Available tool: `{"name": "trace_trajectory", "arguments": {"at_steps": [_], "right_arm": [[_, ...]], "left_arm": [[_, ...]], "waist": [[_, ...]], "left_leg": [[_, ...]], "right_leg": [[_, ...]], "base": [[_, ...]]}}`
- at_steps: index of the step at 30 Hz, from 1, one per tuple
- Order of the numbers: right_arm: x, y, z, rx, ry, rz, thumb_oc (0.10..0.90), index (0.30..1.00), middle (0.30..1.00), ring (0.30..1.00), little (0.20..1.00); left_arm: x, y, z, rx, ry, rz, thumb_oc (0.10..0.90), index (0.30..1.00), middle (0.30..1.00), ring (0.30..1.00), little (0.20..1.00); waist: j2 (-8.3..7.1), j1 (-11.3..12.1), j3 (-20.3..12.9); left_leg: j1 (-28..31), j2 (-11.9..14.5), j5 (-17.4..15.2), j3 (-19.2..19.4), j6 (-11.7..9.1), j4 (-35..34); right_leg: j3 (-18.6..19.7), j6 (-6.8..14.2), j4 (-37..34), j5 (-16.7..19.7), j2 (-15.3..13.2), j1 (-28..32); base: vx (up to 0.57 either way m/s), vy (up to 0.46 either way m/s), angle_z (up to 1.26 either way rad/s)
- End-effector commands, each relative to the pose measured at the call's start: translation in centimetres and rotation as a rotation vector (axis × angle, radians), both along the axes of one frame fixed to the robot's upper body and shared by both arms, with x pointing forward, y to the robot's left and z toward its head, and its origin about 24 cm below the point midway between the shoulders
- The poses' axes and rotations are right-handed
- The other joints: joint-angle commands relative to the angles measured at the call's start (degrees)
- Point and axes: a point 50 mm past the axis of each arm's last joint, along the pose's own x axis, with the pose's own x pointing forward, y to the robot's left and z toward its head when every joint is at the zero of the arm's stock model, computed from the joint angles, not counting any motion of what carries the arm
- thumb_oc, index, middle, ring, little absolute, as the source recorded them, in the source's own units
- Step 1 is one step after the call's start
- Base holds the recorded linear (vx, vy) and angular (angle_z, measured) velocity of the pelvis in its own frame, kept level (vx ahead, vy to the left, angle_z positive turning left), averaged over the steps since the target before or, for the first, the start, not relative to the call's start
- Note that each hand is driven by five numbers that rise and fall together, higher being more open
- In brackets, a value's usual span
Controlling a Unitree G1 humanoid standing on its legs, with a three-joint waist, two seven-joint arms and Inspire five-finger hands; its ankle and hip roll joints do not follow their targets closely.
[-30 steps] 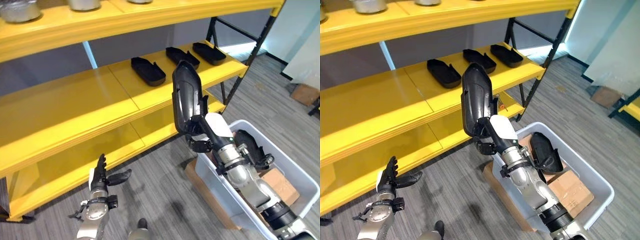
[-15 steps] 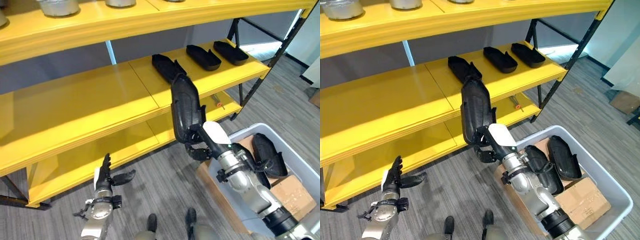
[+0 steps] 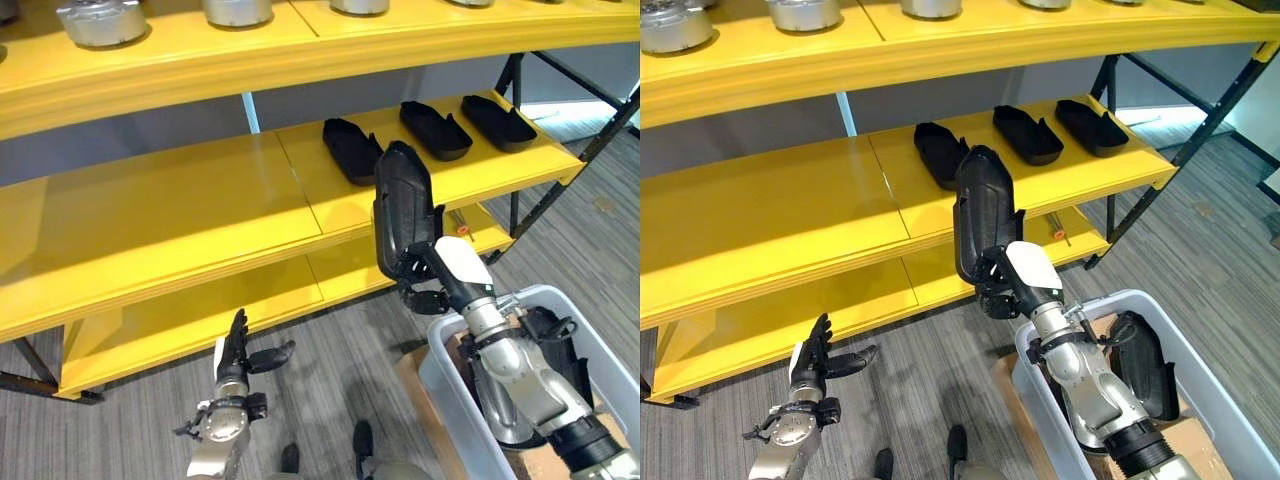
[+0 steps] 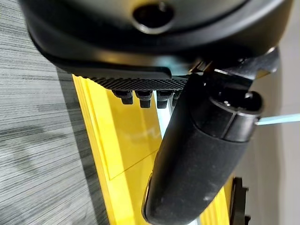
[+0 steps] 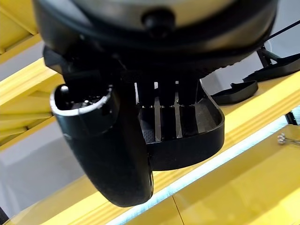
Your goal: Move parts from the plastic box to the shelf.
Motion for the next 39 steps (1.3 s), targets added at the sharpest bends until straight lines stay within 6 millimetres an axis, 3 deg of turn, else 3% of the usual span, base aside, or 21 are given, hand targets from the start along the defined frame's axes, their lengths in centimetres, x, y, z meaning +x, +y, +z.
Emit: {"name": "trace_trajectory", "arguments": {"at_steps": [1, 3, 5, 8, 9, 10, 11, 13, 14, 17, 18, 19, 22, 32, 35, 39], "right_arm": [[-0.6, 1.5, 5.9, 0.123, -0.313, 0.108, 0.4, 0.3, 0.3, 0.3, 0.3], [-0.7, 1.4, 6.1, 0.12, -0.322, 0.112, 0.4, 0.3, 0.3, 0.3, 0.3], [-0.8, 1.3, 6.6, 0.119, -0.344, 0.124, 0.4, 0.3, 0.3, 0.3, 0.3], [-0.8, 0.9, 6.3, 0.103, -0.339, 0.109, 0.4, 0.3, 0.3, 0.3, 0.3], [-0.8, 0.6, 6.0, 0.092, -0.323, 0.09, 0.4, 0.3, 0.3, 0.3, 0.3], [-0.7, 0.2, 5.7, 0.086, -0.319, 0.068, 0.4, 0.3, 0.3, 0.3, 0.3], [-0.8, 0.0, 5.6, 0.093, -0.313, 0.059, 0.4, 0.3, 0.3, 0.3, 0.3], [-1.3, -0.5, 5.3, 0.089, -0.31, 0.038, 0.4, 0.3, 0.3, 0.3, 0.3], [-1.4, -0.6, 5.3, 0.062, -0.311, 0.032, 0.4, 0.3, 0.3, 0.3, 0.3], [-1.7, -0.4, 4.5, 0.062, -0.278, 0.037, 0.4, 0.3, 0.3, 0.3, 0.3], [-1.8, -0.5, 4.3, 0.065, -0.269, 0.031, 0.4, 0.3, 0.3, 0.3, 0.3], [-1.8, -0.5, 4.3, 0.065, -0.269, 0.03, 0.4, 0.3, 0.3, 0.3, 0.3], [-1.7, -0.1, 3.8, 0.074, -0.251, 0.028, 0.4, 0.3, 0.3, 0.3, 0.3], [-0.4, 2.0, 4.7, 0.074, -0.276, 0.08, 0.4, 0.3, 0.3, 0.3, 0.3], [-0.3, 2.3, 4.7, 0.072, -0.27, 0.088, 0.4, 0.3, 0.3, 0.3, 0.3], [-0.2, 2.9, 4.5, 0.049, -0.259, 0.117, 0.4, 0.3, 0.3, 0.3, 0.3]], "left_arm": [[1.7, 1.6, 3.1, 0.094, -0.162, -0.022, 0.9, 1.0, 1.0, 1.0, 1.0], [1.8, 1.4, 3.1, 0.088, -0.164, -0.024, 0.9, 1.0, 1.0, 1.0, 1.0], [2.1, 1.1, 3.2, 0.072, -0.173, -0.035, 0.9, 1.0, 1.0, 1.0, 1.0], [2.3, 0.6, 3.3, 0.07, -0.177, -0.067, 0.9, 1.0, 1.0, 1.0, 1.0], [2.4, 0.3, 3.3, 0.065, -0.177, -0.075, 0.9, 1.0, 1.0, 1.0, 1.0], [2.5, 0.1, 3.2, 0.067, -0.173, -0.082, 0.9, 1.0, 1.0, 1.0, 1.0], [2.4, 0.1, 3.2, 0.066, -0.171, -0.085, 0.9, 1.0, 1.0, 1.0, 1.0], [2.2, 0.3, 2.8, 0.081, -0.15, -0.083, 0.9, 1.0, 1.0, 1.0, 1.0], [2.1, 0.5, 2.7, 0.09, -0.147, -0.069, 0.9, 1.0, 1.0, 1.0, 1.0], [1.7, 0.8, 2.5, 0.09, -0.141, -0.053, 0.9, 1.0, 1.0, 1.0, 1.0], [1.9, 1.4, 3.1, 0.128, -0.16, -0.057, 0.9, 1.0, 1.0, 1.0, 1.0], [1.9, 1.4, 3.1, 0.128, -0.16, -0.058, 0.9, 1.0, 1.0, 1.0, 1.0], [2.5, 2.8, 4.5, 0.182, -0.206, -0.022, 0.9, 1.0, 1.0, 1.0, 1.0], [3.6, 2.8, 5.8, 0.194, -0.256, 0.003, 0.9, 1.0, 1.0, 1.0, 1.0], [3.6, 2.6, 5.7, 0.187, -0.252, -0.008, 0.9, 1.0, 1.0, 1.0, 1.0], [3.7, 2.1, 5.5, 0.182, -0.24, -0.049, 0.9, 1.0, 1.0, 1.0, 1.0]], "waist": [[-2.33, -0.2, -7.1], [-2.59, -0.4, -6.6], [-3.04, -0.9, -5.1], [-2.9, -0.2, -2.3], [-3.04, 0.0, -2.2], [-3.18, 0.4, -2.2], [-3.51, 0.3, -2.3], [-2.9, -0.1, -2.7], [-1.98, 0.9, -3.1], [-0.56, 0.9, -4.7], [-1.12, 1.0, -5.1], [-1.2, 1.1, -5.1], [-2.47, 1.3, -5.6], [-4.83, 2.0, -6.3], [-4.91, 2.2, -6.2], [-3.4, 2.0, -3.8]], "left_leg": [[-0.8, -3.7, -2.2, 0.7, 2.5, 1.3], [-2.4, -3.5, -2.9, 0.3, 2.0, 3.9], [-6.4, -3.5, -3.6, 1.6, 0.0, 13.4], [-12.2, -1.8, 0.4, 2.1, -2.1, 21.7], [-13.5, -0.5, 0.6, 2.7, -1.8, 19.5], [-16.4, 3.1, 4.8, 2.9, -1.9, 13.4], [-14.9, 3.4, 3.9, 3.3, -1.6, 12.2], [-16.0, 7.7, 10.0, 7.4, -3.1, 3.5], [-15.6, 8.7, 11.3, 6.8, -4.3, -0.2], [-13.7, 7.7, 9.7, 6.8, -4.1, -0.5], [-12.6, 6.2, 8.9, 8.9, -3.1, 0.1], [-12.5, 6.1, 8.8, 9.0, -3.1, 0.1], [-11.8, 3.3, 6.3, 11.2, -0.5, 1.2], [-12.7, -1.4, 1.1, 12.9, 3.1, 4.6], [-12.0, -2.3, 0.1, 12.6, 4.0, 4.7], [-10.0, -3.8, -1.2, 10.2, 6.3, 5.4]], "right_leg": [[0.1, 4.7, 5.3, -4.5, -5.0, -2.1], [-0.2, 4.4, 5.5, -4.9, -5.1, -2.0], [-1.3, 3.4, 5.8, -5.7, -5.4, -1.4], [-3.3, 2.6, 5.5, -7.1, -5.5, 1.1], [-4.1, 2.8, 5.0, -7.5, -5.8, 1.9], [-4.9, 3.5, 4.1, -8.0, -6.3, 3.1], [-4.7, 3.7, 4.1, -7.7, -6.7, 3.2], [-5.0, 4.5, 3.7, -8.8, -6.9, 4.1], [-3.4, 5.3, 3.8, -9.5, -7.4, 5.1], [-1.7, 6.3, 3.6, -10.4, -8.6, 6.8], [-1.0, 7.1, 3.4, -10.5, -10.7, 7.4], [-0.9, 7.2, 3.4, -10.5, -10.8, 7.5], [0.8, 9.2, 3.5, -9.1, -14.4, 6.6], [2.0, 11.7, 6.3, -3.3, -18.5, 3.4], [2.0, 11.8, 10.4, -1.3, -18.6, 2.1], [3.2, 10.0, 26.4, 5.5, -17.2, -4.3]], "base": [[0.01, -0.091, 0.28], [-0.01, -0.109, 0.38], [-0.05, -0.115, 0.49], [-0.02, -0.042, 0.91], [0.14, 0.051, 0.6], [0.18, 0.052, 0.38], [0.22, 0.11, 0.58], [0.29, 0.203, 0.52], [0.35, 0.297, 0.19], [0.31, 0.317, -0.46], [0.29, 0.236, -1.16], [0.3, 0.319, -1.12], [0.18, 0.248, -0.43], [0.11, 0.122, -0.1], [0.08, 0.082, 0.0], [0.04, 0.103, -0.08]]}}
